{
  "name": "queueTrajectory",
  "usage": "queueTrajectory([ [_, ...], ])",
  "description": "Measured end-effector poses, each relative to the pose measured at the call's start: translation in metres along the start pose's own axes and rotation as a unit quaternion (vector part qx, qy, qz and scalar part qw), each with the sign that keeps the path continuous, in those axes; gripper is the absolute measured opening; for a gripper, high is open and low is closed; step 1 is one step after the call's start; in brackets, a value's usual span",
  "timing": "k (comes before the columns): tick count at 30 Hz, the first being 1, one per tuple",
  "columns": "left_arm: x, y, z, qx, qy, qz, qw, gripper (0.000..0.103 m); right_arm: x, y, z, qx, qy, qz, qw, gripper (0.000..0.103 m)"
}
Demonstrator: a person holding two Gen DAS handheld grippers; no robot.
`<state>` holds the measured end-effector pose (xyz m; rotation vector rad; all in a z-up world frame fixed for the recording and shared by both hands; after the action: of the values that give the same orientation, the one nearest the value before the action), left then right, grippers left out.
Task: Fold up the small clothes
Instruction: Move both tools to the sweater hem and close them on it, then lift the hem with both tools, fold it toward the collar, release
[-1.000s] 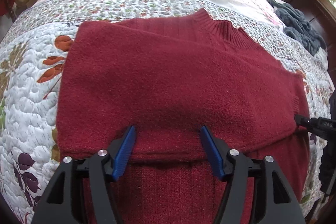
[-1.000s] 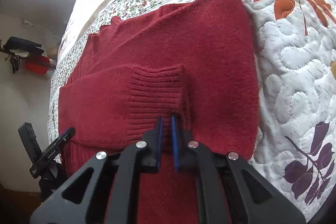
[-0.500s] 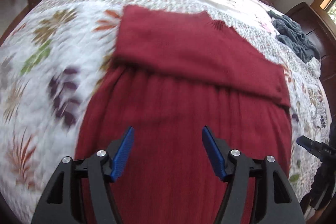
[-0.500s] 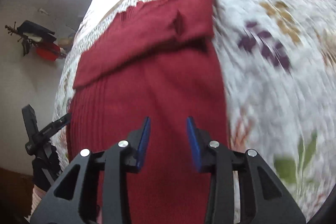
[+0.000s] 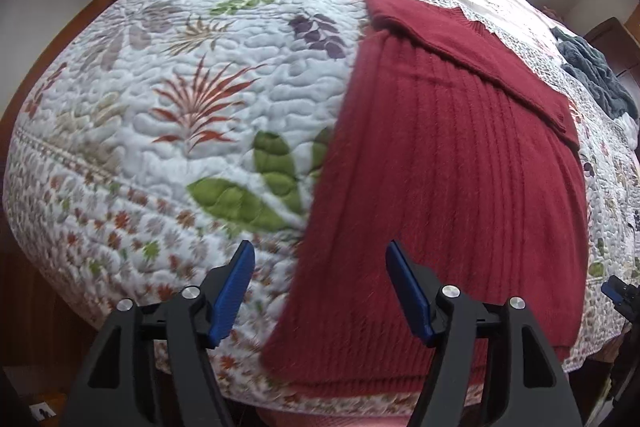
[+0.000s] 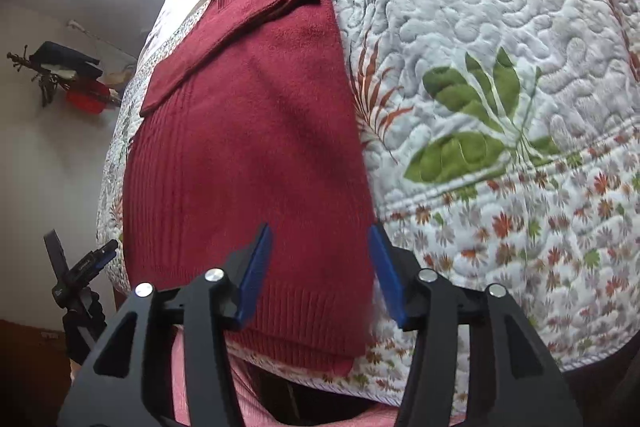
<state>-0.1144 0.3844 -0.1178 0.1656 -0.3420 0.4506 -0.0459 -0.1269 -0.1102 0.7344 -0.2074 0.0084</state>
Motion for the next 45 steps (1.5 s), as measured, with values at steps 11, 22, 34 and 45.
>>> queueTrajectory([
  [11,-0.024,0.01,-0.011,-0.004,0.025,-0.005,0.9997,0.071,-0.04,-0.016,-0.014,-0.004,0.049,-0.015,0.999,0.052],
  [22,-0.046,-0.002,-0.024,-0.019,0.049,-0.022,0.9984,0.071,-0.047,-0.022,-0.035,0.048,0.07,-0.041,0.996,0.052],
  [34,-0.059,-0.013,-0.032,-0.104,0.085,0.009,0.9909,0.054,-0.05,-0.013,-0.051,0.107,0.08,-0.049,0.99,0.044],
  [45,-0.048,0.008,-0.023,-0.156,0.081,0.06,0.9827,0.009,-0.04,-0.013,-0.027,0.141,0.057,-0.038,0.988,0.006],
])
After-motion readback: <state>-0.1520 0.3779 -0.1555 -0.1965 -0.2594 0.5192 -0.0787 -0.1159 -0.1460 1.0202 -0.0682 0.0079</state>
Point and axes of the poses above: each gripper's, at about its wrist camera, not at the fingertips, and z roughly against the way its jaws point, y to its left, x to its top, the point moved 3 cm from there along -z, roughly the way its jaws point, and after that the axes turned 12 degrees about x, right-handed, at the moved point
